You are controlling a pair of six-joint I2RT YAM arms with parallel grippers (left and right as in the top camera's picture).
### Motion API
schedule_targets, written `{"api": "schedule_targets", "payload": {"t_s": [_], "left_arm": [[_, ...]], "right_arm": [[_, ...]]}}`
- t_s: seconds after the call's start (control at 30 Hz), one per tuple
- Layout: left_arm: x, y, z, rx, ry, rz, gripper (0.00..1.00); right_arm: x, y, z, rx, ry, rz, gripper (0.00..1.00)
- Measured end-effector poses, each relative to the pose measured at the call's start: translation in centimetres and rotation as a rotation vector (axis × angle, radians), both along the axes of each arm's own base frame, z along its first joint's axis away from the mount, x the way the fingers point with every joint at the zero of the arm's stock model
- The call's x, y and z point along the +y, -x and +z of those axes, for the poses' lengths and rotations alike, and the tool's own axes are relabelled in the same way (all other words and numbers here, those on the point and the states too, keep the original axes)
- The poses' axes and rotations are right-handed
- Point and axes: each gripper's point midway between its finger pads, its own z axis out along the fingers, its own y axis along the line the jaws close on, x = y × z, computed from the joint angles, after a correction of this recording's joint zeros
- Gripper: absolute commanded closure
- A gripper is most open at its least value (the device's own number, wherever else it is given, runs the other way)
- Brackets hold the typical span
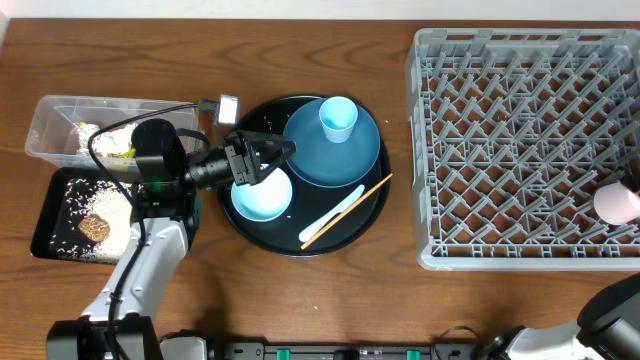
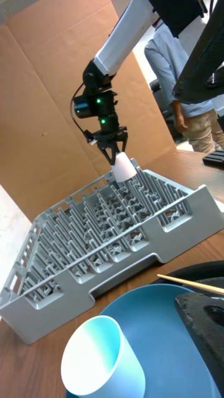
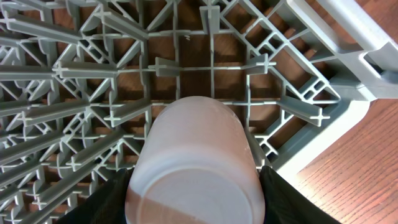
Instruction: Sort waste into correct bins and load items into the dishwasher rack
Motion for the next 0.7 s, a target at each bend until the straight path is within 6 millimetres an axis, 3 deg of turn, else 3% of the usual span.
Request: {"api": "schedule_targets", "payload": {"t_s": [0.4, 0.7], "left_arm": [[0.0, 0.0, 0.0, 0.0, 0.0, 0.0, 0.02], [0.0, 0.0, 0.0, 0.0, 0.0, 0.0, 0.02]], "right_arm": [[0.3, 0.3, 0.1, 0.003, -0.022, -0.003, 0.99], [-0.1, 0.0, 2.2, -0.013, -0.005, -0.004, 0.99]]}}
